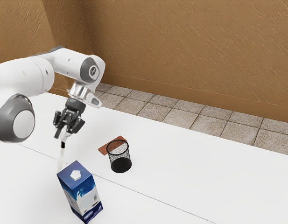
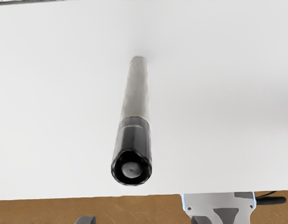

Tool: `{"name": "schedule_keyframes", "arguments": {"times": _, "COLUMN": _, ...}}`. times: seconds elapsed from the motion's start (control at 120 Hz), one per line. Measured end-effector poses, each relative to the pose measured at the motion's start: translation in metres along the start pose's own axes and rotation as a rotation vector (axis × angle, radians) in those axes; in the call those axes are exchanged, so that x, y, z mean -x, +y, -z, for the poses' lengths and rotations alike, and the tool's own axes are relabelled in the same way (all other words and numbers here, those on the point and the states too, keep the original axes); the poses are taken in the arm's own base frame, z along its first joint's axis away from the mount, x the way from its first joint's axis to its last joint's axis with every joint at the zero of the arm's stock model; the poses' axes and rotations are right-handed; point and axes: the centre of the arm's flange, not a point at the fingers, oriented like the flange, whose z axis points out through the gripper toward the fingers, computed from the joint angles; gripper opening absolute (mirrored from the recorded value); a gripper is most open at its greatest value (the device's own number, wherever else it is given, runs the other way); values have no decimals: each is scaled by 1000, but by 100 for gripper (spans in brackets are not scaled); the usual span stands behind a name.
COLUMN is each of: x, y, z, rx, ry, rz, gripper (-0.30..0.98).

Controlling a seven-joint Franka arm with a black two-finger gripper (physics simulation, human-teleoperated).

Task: Take the marker out of the pen holder and place it to the left of the pen holder.

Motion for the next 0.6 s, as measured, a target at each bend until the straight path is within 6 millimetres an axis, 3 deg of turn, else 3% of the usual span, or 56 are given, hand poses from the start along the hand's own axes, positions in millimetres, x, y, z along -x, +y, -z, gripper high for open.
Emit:
{"name": "schedule_keyframes", "arguments": {"times": 0.167, "x": 6, "y": 4, "z": 7, "rx": -1, "ry": 32, "rz": -9, "gripper": 47}}
{"name": "schedule_keyframes", "arguments": {"times": 0.267, "x": 40, "y": 29, "z": 35, "rx": 0, "ry": 154, "rz": -88, "gripper": 55}}
{"name": "schedule_keyframes", "arguments": {"times": 0.417, "x": 120, "y": 100, "z": 86, "rx": -87, "ry": 441, "rz": -192, "gripper": 62}}
{"name": "schedule_keyframes", "arguments": {"times": 0.525, "x": 184, "y": 153, "z": 107, "rx": -189, "ry": 630, "rz": -227, "gripper": 65}}
{"name": "schedule_keyframes", "arguments": {"times": 0.6, "x": 203, "y": 192, "z": 123, "rx": -257, "ry": 725, "rz": -267, "gripper": 66}}
